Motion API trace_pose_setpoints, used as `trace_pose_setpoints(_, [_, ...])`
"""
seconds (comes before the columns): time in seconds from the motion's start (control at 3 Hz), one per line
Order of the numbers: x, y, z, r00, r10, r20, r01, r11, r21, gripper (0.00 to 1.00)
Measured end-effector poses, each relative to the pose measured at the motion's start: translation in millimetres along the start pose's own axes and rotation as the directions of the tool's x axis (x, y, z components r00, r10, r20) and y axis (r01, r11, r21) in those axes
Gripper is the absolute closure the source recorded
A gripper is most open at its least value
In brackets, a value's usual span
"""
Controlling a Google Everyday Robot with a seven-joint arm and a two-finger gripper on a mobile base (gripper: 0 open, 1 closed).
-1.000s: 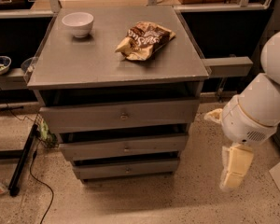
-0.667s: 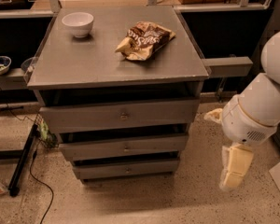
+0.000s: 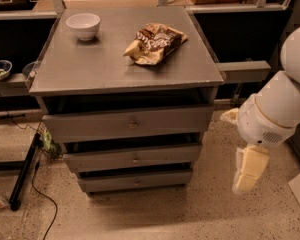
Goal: Open middle drawer
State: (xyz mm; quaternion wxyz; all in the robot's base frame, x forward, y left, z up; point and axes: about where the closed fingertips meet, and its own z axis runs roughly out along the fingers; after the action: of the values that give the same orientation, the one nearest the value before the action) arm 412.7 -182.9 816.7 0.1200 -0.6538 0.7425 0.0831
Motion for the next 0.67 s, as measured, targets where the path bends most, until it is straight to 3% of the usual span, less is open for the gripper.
trace_pose_setpoints(0.33, [-13.3, -13.2, 11.6, 0.997, 0.07, -0.03, -0.069, 0.9975, 0.011, 0.0])
trace_pose_setpoints(0.67, [-13.2, -13.1, 11.5, 0.997, 0.075, -0.031, -0.075, 0.9971, 0.011, 0.0])
